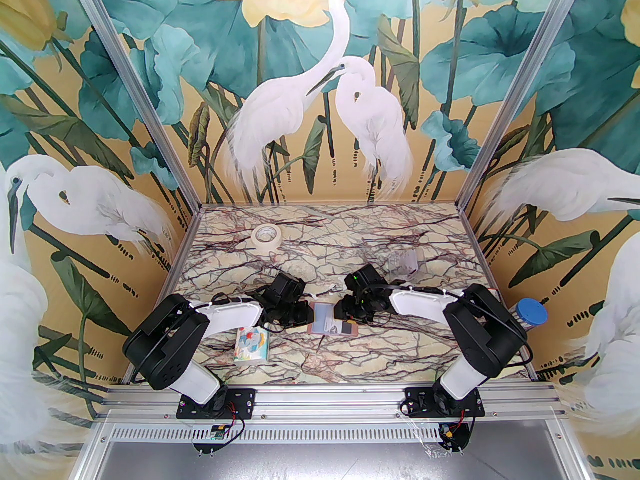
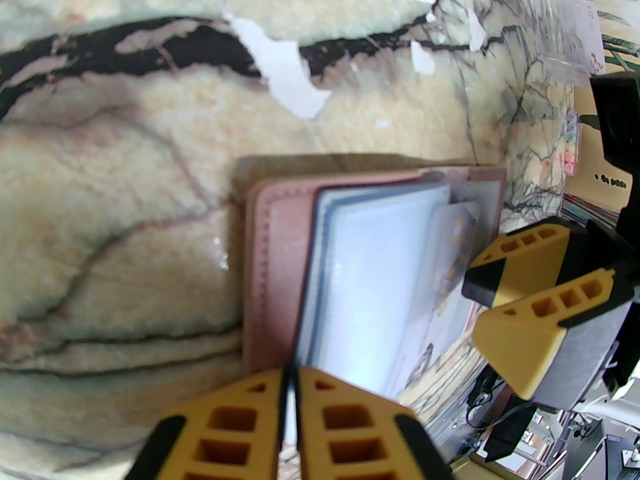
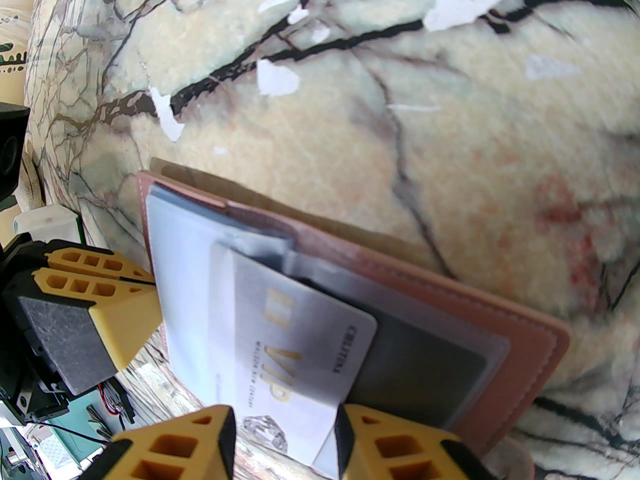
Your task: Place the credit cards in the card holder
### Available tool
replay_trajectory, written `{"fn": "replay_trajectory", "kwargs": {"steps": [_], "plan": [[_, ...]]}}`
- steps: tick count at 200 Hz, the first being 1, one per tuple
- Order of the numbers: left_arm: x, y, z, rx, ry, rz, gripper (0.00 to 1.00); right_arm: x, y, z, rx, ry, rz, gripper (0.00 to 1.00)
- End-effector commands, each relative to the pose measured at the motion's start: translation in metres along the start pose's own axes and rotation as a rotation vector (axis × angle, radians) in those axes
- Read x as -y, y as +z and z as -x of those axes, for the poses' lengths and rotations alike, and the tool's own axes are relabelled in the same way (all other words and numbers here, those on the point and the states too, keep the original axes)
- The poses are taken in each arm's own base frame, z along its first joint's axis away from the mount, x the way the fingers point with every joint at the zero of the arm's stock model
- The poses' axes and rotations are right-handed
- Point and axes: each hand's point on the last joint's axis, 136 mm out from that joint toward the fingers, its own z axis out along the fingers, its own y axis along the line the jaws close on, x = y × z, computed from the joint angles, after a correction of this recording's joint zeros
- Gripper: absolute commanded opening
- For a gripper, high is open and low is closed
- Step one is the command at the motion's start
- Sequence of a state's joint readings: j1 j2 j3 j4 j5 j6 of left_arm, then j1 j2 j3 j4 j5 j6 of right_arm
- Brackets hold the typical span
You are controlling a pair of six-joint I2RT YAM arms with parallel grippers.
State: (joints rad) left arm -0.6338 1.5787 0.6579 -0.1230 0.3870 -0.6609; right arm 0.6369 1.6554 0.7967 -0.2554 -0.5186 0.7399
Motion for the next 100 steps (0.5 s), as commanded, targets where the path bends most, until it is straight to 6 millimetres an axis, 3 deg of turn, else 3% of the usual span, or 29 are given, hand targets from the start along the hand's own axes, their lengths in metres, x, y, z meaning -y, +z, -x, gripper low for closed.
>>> {"fn": "replay_trajectory", "kwargs": {"steps": [1, 100], "plan": [[-0.017, 0.0108, -0.013, -0.047, -0.005, 0.062, 0.12, 0.001, 0.0032, 0.0017, -0.006, -0.004, -0.025, 0.4], [-0.0182, 0.0121, -0.0139, -0.05, -0.003, 0.065, 0.12, 0.0003, 0.0019, 0.0107, 0.025, -0.006, -0.055, 0.41]]}}
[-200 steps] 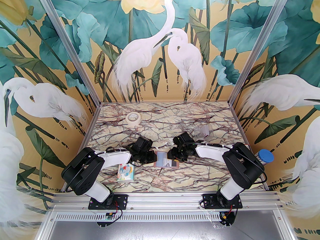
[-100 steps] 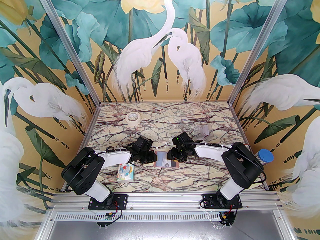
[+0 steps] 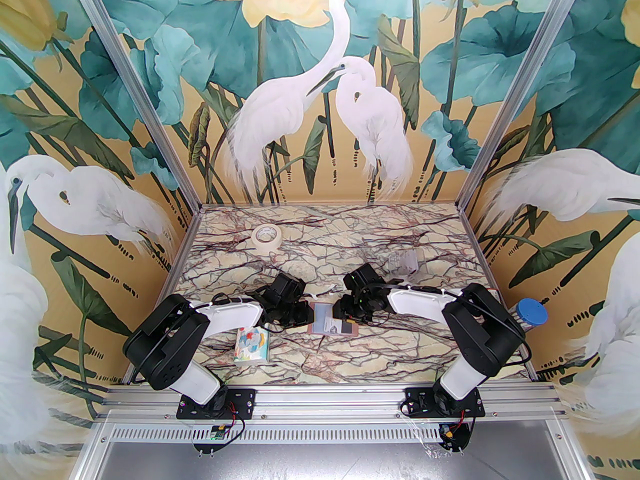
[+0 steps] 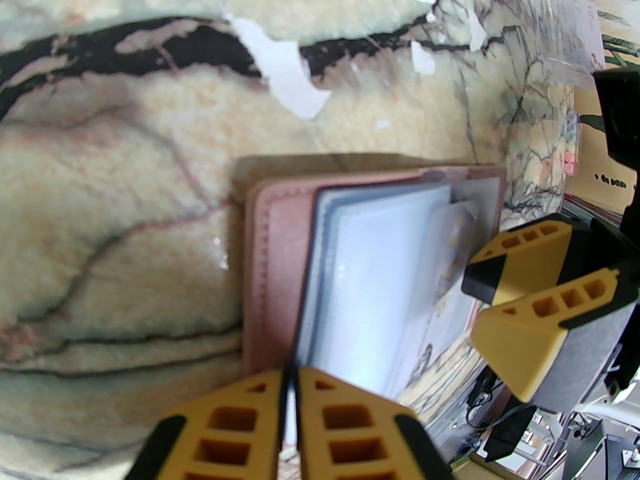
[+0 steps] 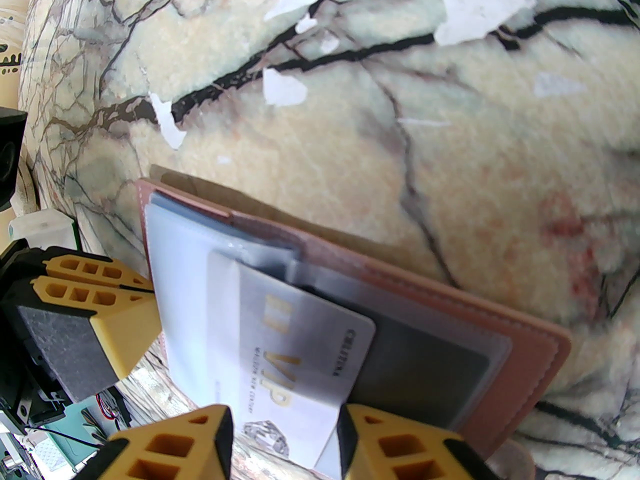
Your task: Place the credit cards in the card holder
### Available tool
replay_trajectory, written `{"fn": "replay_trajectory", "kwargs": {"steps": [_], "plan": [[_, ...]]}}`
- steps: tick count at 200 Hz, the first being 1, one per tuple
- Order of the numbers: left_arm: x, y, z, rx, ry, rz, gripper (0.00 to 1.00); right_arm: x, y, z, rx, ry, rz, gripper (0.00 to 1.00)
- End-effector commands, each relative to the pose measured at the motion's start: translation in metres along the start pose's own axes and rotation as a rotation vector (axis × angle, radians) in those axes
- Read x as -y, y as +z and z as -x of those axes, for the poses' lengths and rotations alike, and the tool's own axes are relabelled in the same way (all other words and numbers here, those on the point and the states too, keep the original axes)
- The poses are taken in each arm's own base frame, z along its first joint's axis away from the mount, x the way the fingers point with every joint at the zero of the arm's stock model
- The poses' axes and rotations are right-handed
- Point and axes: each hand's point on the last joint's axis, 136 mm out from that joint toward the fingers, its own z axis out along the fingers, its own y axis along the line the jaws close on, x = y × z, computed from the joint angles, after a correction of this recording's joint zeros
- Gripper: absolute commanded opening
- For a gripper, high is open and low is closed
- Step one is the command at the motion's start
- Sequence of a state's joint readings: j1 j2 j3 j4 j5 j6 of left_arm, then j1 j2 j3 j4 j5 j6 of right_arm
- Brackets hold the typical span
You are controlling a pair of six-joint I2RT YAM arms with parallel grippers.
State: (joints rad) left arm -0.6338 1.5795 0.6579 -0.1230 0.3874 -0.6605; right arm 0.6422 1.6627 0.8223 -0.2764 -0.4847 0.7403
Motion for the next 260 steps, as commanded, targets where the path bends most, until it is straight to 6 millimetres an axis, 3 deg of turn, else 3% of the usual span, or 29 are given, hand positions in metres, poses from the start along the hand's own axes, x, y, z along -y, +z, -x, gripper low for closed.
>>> {"fn": "replay_trajectory", "kwargs": {"steps": [1, 135, 260], "plan": [[-0.018, 0.012, -0.014, -0.049, -0.003, 0.065, 0.12, 0.001, 0.003, 0.004, 0.007, -0.003, -0.029, 0.41], [-0.019, 0.014, -0.014, -0.052, -0.004, 0.065, 0.12, -0.004, 0.011, 0.003, -0.021, -0.038, -0.055, 0.42], [-0.017, 0.014, -0.015, -0.057, -0.001, 0.066, 0.12, -0.022, 0.013, 0.003, -0.006, -0.105, -0.011, 0.44]]}}
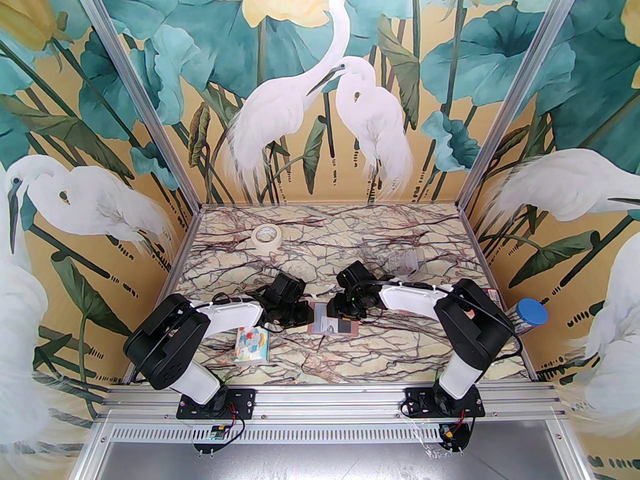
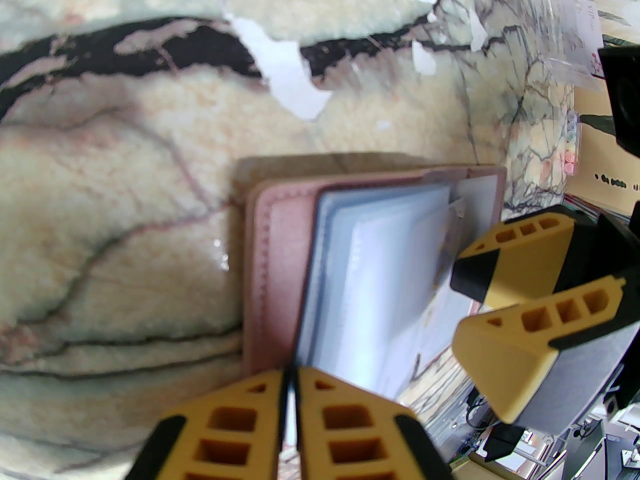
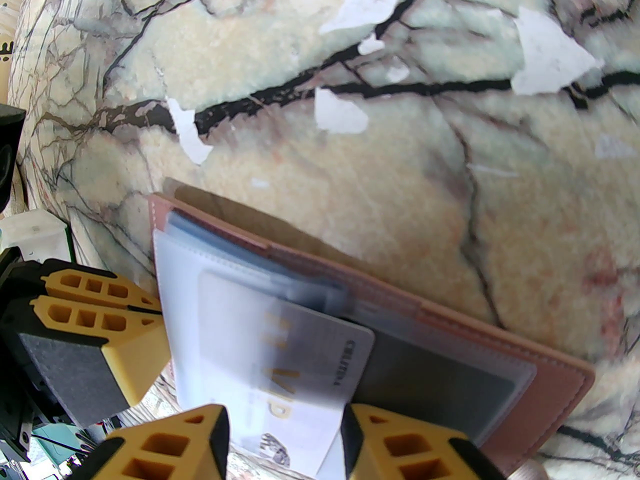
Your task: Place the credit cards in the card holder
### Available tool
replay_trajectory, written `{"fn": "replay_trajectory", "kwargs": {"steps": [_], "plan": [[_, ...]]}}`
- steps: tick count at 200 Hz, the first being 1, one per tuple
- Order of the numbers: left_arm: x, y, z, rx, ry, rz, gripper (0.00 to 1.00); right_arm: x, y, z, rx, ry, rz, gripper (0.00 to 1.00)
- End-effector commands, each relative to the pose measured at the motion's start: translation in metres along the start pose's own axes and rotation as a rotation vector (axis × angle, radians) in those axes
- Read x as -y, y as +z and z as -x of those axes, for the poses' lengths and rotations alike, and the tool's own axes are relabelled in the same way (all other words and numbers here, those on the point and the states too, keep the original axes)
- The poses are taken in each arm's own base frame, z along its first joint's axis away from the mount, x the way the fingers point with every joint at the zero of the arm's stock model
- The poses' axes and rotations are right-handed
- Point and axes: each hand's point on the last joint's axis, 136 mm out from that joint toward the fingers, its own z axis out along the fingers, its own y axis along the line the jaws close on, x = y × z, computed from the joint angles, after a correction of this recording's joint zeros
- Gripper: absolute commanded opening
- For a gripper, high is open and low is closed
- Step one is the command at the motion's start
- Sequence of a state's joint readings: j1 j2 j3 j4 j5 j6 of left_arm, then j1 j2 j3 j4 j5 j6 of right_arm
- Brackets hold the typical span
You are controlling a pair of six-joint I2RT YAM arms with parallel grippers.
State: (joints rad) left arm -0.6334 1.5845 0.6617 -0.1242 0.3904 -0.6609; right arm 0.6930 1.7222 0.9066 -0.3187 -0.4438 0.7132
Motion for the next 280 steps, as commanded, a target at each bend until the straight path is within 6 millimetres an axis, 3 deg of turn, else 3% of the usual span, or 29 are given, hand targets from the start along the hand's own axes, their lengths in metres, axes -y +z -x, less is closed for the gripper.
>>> {"fn": "replay_trajectory", "kwargs": {"steps": [1, 64, 103, 151, 190, 280], "plan": [[-0.018, 0.013, -0.015, -0.053, 0.001, 0.067, 0.12, -0.01, 0.001, 0.001, 0.014, -0.045, 0.028, 0.44], [-0.018, 0.011, -0.015, -0.05, 0.003, 0.074, 0.12, -0.017, -0.015, 0.008, 0.114, -0.07, 0.061, 0.44], [-0.018, 0.01, -0.014, -0.049, 0.006, 0.078, 0.12, -0.004, -0.023, 0.005, 0.156, -0.019, 0.008, 0.37], [-0.019, 0.009, -0.014, -0.049, 0.01, 0.084, 0.12, 0.008, -0.017, 0.0, 0.124, 0.041, -0.037, 0.23], [-0.019, 0.009, -0.015, -0.047, 0.012, 0.08, 0.11, 0.017, -0.013, -0.001, 0.109, 0.073, -0.085, 0.04], [-0.02, 0.011, -0.016, -0.046, 0.006, 0.078, 0.11, 0.017, -0.002, -0.006, 0.047, 0.077, -0.084, 0.0]]}}
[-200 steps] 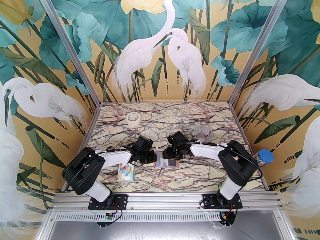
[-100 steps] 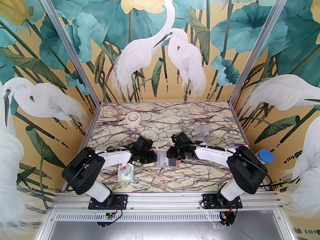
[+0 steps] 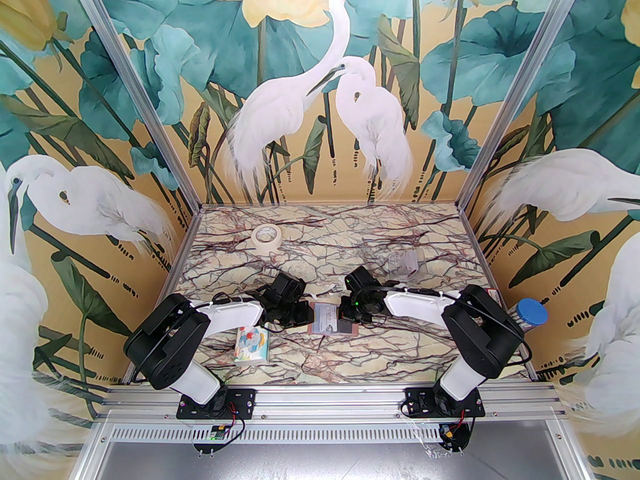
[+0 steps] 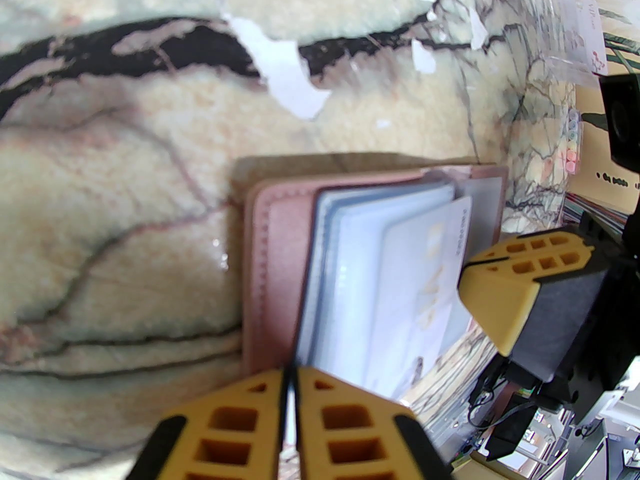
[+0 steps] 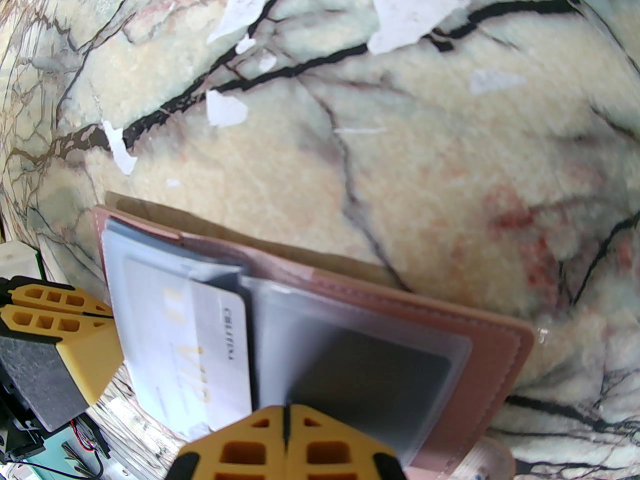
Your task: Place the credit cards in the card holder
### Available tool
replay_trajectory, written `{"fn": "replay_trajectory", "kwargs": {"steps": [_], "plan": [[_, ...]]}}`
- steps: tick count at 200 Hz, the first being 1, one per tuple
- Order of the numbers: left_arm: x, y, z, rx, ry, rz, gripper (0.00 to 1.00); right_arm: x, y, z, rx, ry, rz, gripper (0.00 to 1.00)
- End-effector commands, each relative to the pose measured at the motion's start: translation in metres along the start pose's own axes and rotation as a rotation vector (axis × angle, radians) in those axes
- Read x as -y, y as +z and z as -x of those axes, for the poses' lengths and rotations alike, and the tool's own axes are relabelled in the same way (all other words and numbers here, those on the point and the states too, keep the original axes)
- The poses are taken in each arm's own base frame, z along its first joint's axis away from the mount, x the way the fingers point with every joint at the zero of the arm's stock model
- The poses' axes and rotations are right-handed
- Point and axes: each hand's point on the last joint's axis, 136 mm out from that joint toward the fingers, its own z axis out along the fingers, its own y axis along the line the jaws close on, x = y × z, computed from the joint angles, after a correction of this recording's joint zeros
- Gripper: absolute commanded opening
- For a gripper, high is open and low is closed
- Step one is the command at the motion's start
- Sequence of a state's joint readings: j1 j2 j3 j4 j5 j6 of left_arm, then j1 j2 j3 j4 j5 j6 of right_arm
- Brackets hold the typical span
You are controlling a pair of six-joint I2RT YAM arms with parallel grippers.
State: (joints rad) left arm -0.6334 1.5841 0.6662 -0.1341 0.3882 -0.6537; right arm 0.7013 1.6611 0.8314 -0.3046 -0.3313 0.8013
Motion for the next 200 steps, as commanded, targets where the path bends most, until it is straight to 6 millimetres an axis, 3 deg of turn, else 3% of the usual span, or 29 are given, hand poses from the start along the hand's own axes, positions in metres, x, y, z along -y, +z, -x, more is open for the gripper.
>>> {"fn": "replay_trajectory", "kwargs": {"steps": [1, 200], "plan": [[-0.02, 0.011, -0.016, -0.044, 0.0, 0.073, 0.11, -0.004, 0.003, -0.002, -0.023, -0.005, 0.0, 0.0], [-0.021, 0.014, -0.017, -0.049, -0.002, 0.071, 0.11, -0.027, 0.016, -0.01, -0.099, -0.096, 0.05, 0.03]]}}
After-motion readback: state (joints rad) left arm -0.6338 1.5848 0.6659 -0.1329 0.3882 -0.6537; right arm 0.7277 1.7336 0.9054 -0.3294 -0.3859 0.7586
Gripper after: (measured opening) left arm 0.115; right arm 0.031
